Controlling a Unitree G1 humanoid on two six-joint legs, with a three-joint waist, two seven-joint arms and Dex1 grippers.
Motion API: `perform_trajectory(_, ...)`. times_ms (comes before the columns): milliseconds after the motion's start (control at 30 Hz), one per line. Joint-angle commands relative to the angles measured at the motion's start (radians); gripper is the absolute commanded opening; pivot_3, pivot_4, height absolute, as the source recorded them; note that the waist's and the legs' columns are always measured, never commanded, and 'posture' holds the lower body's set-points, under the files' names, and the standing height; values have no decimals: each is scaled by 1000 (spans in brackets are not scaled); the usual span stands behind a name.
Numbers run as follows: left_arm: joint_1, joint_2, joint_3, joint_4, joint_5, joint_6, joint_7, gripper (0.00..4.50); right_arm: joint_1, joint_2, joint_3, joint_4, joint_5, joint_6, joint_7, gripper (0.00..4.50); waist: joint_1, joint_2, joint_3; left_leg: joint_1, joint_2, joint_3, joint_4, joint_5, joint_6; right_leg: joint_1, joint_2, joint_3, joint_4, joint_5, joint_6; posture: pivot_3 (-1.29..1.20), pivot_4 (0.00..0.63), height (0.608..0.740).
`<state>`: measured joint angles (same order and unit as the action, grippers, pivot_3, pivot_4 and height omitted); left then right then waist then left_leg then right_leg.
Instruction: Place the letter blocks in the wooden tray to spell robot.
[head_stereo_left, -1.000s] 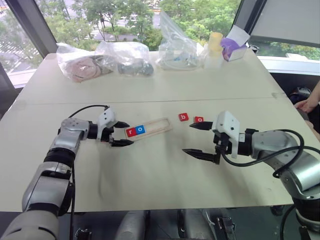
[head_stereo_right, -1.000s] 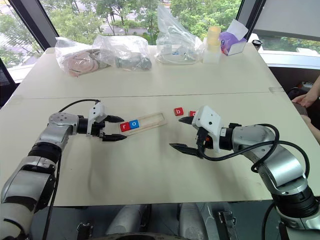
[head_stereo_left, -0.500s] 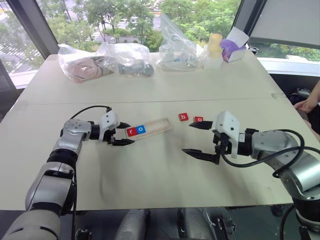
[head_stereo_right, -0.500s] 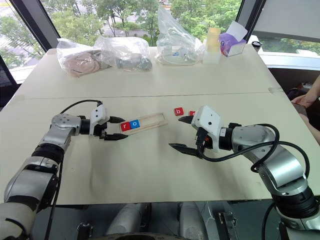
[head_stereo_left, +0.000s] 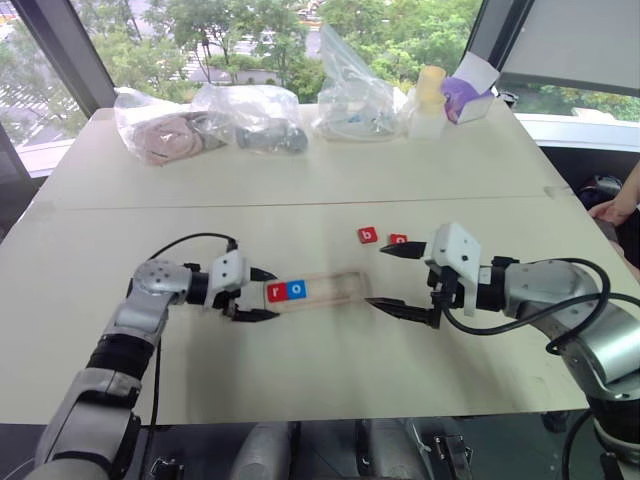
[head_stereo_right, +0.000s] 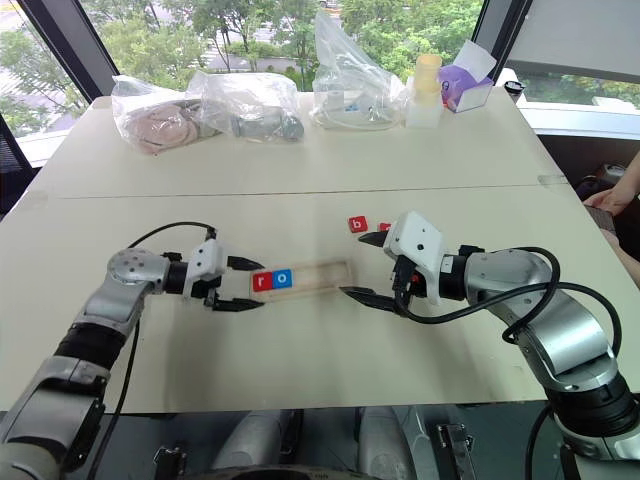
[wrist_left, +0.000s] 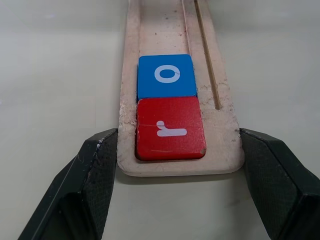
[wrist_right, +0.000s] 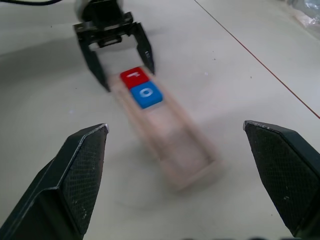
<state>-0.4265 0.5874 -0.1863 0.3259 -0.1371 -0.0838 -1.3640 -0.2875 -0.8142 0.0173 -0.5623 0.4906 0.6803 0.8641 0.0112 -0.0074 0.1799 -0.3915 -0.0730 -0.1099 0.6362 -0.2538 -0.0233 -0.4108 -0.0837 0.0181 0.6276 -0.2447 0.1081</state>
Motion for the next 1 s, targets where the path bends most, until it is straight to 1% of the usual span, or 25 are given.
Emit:
perform_trajectory(33, 60, 16, -51, -127, -11, 83, -22, 3121, -10, -8, -9, -19, -3, -15, 0, 4500, 1, 0, 0, 0, 0, 0, 0, 0, 0, 0, 0, 0, 0, 0, 0, 0, 150, 740)
perform_trajectory(167, 109, 30, -60, -219, -15, 126, -7, 3121, -8, -8, -5, -20, -5, -14, 1, 4500, 0, 0, 0, 0, 0, 0, 0, 0, 0, 0, 0, 0, 0, 0, 0, 0, 150, 740)
perform_trajectory(467, 136, 42, -70, -265, 11, 190, 55, 3121, -16, 1, 7, -18, -7, -14, -3, 4500, 0, 0, 0, 0, 0, 0, 0, 0, 0, 0, 0, 0, 0, 0, 0, 0, 150, 740)
perform_trajectory(533, 137, 46, -70, -266, 12, 206, 66, 4185, -17, 4, 8, -17, -6, -13, -6, 4500, 0, 0, 0, 0, 0, 0, 0, 0, 0, 0, 0, 0, 0, 0, 0, 0, 150, 740)
perform_trajectory(567, 135, 48, -71, -263, 16, 207, 72, 4412, -18, 6, 8, -15, -6, -13, -8, 4500, 1, 0, 0, 0, 0, 0, 0, 0, 0, 0, 0, 0, 0, 0, 0, 0, 150, 740)
perform_trajectory(800, 125, 74, -62, -238, 9, 195, 77, 4412, -33, 23, 23, -2, -12, -18, -15, 4500, 1, 0, 0, 0, 0, 0, 0, 0, 0, 0, 0, 0, 0, 0, -1, 0, 150, 740)
perform_trajectory(933, 152, 141, -17, -213, -2, 167, 66, 4412, -80, 94, 48, 40, -8, -3, -62, 4500, -13, 0, 0, 1, 1, 0, 0, 0, 0, 0, 1, 0, 1, 0, -1, 0, 150, 740)
perform_trajectory(1000, 172, 177, 15, -200, -15, 152, 72, 4412, -117, 149, 77, 85, -33, 27, -118, 4500, -27, 0, 0, 1, 2, 0, -1, 0, -1, -1, 1, 1, 1, 0, -1, 0, 150, 740)
